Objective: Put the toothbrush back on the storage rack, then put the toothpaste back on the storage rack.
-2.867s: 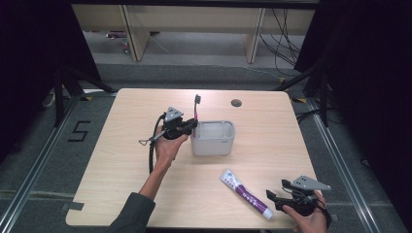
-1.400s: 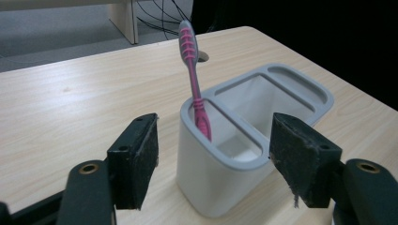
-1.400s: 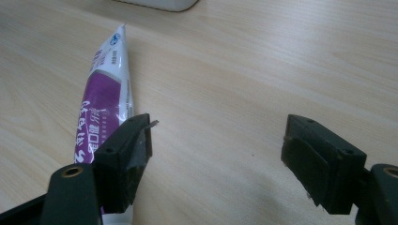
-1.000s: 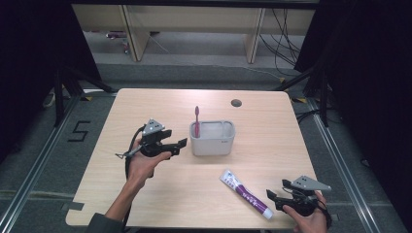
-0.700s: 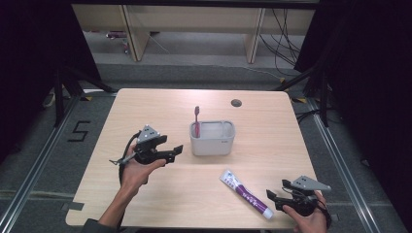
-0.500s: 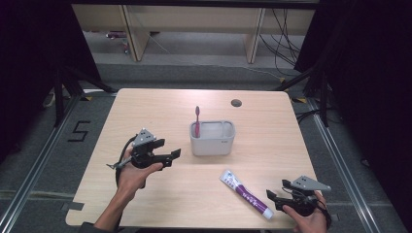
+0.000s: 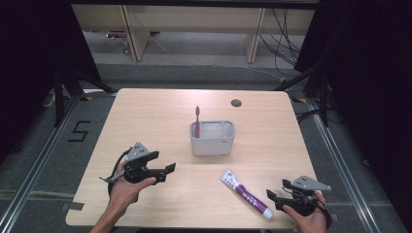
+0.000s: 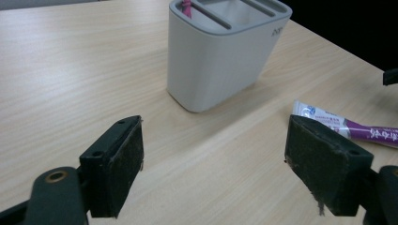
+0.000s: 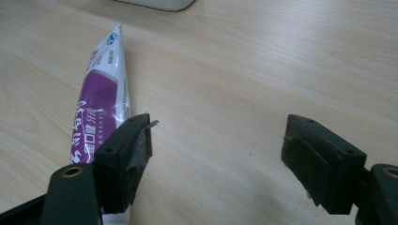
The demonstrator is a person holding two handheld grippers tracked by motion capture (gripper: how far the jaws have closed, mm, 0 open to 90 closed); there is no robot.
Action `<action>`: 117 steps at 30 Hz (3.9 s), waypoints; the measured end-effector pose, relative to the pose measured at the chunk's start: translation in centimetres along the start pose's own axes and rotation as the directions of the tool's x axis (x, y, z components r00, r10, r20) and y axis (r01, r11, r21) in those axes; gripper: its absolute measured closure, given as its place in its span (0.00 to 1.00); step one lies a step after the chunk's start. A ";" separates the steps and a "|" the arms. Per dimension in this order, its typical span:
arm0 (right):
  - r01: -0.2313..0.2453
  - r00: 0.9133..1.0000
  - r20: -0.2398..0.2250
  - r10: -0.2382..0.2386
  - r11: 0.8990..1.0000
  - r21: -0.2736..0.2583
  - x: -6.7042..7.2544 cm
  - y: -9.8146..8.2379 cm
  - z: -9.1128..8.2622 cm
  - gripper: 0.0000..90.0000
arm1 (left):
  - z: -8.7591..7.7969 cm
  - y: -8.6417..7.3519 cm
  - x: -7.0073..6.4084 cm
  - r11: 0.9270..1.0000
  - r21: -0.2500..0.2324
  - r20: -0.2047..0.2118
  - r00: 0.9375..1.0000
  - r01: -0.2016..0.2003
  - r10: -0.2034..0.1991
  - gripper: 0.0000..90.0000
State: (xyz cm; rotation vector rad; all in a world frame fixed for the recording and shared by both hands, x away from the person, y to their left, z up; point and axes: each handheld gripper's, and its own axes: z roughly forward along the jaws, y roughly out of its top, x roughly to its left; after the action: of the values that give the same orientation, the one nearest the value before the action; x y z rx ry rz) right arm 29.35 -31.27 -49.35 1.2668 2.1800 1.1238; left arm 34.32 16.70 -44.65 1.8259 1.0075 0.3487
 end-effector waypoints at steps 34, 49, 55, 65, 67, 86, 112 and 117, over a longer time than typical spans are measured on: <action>-0.005 1.000 -0.009 0.005 1.000 0.009 0.1 0.0 -0.1 0.28 | -3.2 -7.4 -1.7 0.996 0.075 -0.003 0.999 -0.054 0.054 0.21; -0.006 1.000 -0.022 0.006 1.000 -0.002 0.2 0.3 -0.2 0.28 | -3.0 -8.4 -2.4 0.989 0.129 0.027 0.997 -0.079 0.076 0.20; 0.012 0.997 -0.071 -0.010 0.999 0.030 1.0 0.9 0.0 0.28 | -2.8 -8.6 -2.1 0.977 0.177 0.031 0.993 -0.117 0.113 0.19; 0.109 0.990 -0.096 -0.100 0.989 0.095 3.1 2.6 -0.3 0.27 | -2.8 -8.6 -1.9 0.975 0.188 0.017 0.992 -0.123 0.122 0.19; 0.135 0.987 -0.100 -0.126 0.986 0.094 3.5 3.0 -0.2 0.28 | -2.8 -8.7 -1.9 0.975 0.184 0.018 0.992 -0.125 0.123 0.19; 0.268 0.960 -0.145 -0.238 0.932 0.245 6.5 4.5 2.5 0.35 | -2.9 -8.6 -2.0 0.975 0.184 0.009 0.993 -0.121 0.122 0.19; 0.370 0.928 -0.197 -0.316 0.836 0.405 7.7 5.4 5.3 0.59 | -2.9 -8.6 -2.0 0.976 0.179 0.024 0.992 -0.123 0.120 0.20; 0.386 0.922 -0.210 -0.327 0.825 0.412 7.7 5.7 5.7 0.61 | -2.8 -8.6 -2.2 0.983 0.156 0.019 0.995 -0.096 0.094 0.20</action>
State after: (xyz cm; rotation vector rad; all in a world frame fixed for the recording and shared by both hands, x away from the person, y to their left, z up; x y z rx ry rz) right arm 32.21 -20.62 -47.86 0.8913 2.7378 0.5834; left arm 27.03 18.27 -50.29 2.0202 0.9643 0.3239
